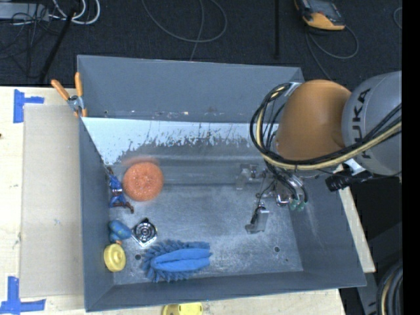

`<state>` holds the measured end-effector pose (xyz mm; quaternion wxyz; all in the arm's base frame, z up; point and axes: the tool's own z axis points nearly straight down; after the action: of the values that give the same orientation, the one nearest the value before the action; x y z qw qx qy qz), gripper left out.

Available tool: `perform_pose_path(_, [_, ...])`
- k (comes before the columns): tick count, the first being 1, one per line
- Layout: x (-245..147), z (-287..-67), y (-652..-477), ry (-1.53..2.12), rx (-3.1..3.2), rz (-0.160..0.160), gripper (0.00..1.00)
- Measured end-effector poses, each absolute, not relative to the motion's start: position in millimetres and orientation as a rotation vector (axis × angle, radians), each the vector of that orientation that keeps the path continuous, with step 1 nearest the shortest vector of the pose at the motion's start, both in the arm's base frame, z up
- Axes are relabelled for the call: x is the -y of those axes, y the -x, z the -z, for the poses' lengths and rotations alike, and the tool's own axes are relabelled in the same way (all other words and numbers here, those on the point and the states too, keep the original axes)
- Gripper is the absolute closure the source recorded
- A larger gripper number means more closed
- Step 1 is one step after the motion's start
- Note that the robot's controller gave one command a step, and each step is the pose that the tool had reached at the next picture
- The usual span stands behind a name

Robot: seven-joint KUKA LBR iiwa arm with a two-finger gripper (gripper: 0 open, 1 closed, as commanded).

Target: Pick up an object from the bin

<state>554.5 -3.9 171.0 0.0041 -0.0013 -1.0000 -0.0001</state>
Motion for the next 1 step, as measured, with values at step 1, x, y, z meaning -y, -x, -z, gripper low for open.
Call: perform_pose_path(1, [3.9,-175.7,-556.0,0.004,3.141,0.0,0.0])
